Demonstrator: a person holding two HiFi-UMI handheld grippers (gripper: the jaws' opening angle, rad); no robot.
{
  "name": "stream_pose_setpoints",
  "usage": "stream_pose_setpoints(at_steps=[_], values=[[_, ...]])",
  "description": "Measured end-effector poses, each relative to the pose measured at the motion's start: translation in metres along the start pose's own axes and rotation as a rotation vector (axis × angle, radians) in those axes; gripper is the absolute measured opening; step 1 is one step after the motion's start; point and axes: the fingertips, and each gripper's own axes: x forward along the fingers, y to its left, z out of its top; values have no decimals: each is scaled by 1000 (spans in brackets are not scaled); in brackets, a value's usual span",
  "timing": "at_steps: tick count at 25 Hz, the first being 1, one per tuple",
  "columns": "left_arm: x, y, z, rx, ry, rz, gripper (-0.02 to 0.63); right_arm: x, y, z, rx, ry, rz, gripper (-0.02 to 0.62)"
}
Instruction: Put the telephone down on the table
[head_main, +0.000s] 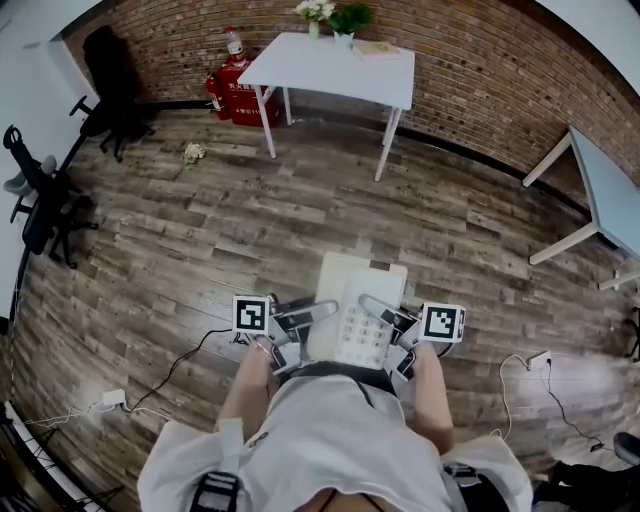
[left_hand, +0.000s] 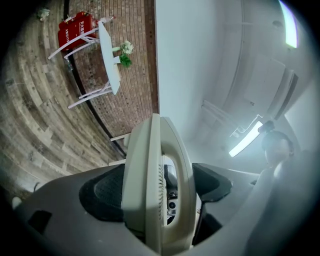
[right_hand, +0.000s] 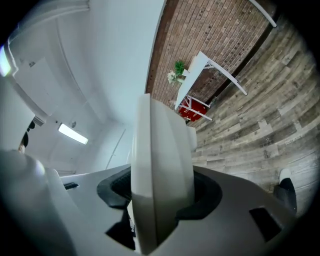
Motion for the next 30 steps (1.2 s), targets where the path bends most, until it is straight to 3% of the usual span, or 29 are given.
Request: stream_pose_setpoints(at_steps=[4, 9, 15, 19, 27, 30], values=[[9, 8, 6, -53, 9, 8, 408, 2, -15, 6, 41, 8, -23, 247], [26, 25, 20, -63, 0, 43, 408, -3, -43, 26, 71, 46, -102, 247], [60, 45, 61, -61, -17, 71, 408, 12, -57, 79, 74, 60, -13, 247], [94, 58, 94, -57, -16, 74, 408, 9, -82, 123, 80, 69, -65, 247], [160, 76, 146, -25, -63, 74, 408, 5, -98, 209, 55, 89, -1, 247], [174, 84, 157, -30, -76, 86, 408, -2, -114, 226, 41, 111, -60, 247]])
